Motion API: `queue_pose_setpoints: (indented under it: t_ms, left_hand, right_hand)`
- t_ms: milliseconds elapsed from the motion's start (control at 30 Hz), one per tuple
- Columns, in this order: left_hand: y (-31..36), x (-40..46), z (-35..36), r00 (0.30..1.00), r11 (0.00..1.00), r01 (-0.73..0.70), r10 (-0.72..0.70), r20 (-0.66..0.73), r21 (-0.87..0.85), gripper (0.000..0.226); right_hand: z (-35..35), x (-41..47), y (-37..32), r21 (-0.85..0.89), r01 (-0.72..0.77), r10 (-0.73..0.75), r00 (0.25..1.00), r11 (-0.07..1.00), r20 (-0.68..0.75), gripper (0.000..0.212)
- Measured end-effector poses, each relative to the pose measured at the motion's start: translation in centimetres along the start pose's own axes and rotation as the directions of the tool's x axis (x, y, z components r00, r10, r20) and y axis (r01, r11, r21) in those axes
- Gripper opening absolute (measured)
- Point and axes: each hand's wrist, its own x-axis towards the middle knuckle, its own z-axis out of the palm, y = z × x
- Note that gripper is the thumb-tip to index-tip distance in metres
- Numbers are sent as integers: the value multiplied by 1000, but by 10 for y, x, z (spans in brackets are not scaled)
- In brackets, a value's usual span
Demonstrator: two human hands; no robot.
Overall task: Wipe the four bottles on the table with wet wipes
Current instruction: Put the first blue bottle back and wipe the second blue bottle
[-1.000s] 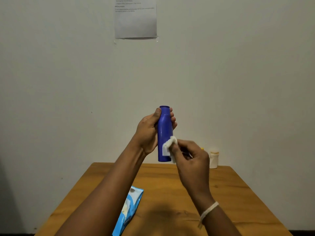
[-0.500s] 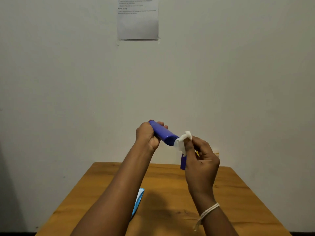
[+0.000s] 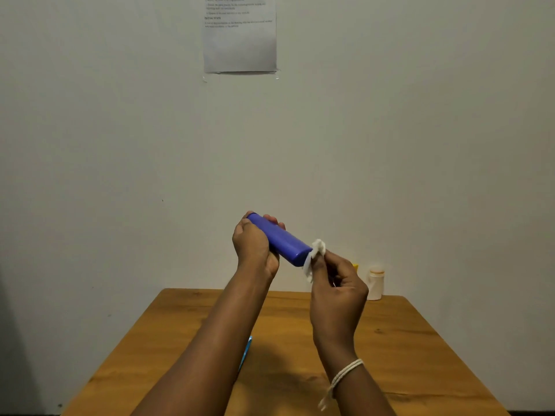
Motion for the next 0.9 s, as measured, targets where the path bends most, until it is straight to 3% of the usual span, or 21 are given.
queue_pose_setpoints:
  t_ms: [167, 300, 433, 567, 667, 800, 900]
  left_hand:
    - [-2, 1, 0, 994, 1000, 22, -20, 111, -12, 18]
    - [2, 0, 1, 994, 979, -58, 39, 101, 198, 41]
    - [3, -4, -4, 947, 935, -57, -60, 315, 349, 37]
    - [-6, -16, -5, 837, 889, -62, -202, 509, 453, 36]
    - [-7, -15, -9, 804, 875, -103, -207, 557, 473, 46]
    - [0, -10, -8, 819, 831, -252, -89, 566, 496, 35]
    - [4, -8, -7, 847, 843, -284, -2, 532, 457, 32]
  right_hand:
    - [-6, -2, 5, -34, 171, -167, 982, 985, 87, 27]
    - [-17, 11, 9, 2, -62, 61, 984, 998, 165, 21]
    - [-20, 21, 4, -33, -90, 96, 912, 995, 399, 18]
    - [-4, 38, -3, -101, 87, -55, 959, 991, 278, 19]
    - [-2, 63, -12, -129, 141, -109, 968, 982, 226, 19]
    - [-8, 70, -10, -171, 146, -90, 950, 974, 300, 23]
    - [-23, 52, 3, -246, 130, -39, 938, 961, 344, 25]
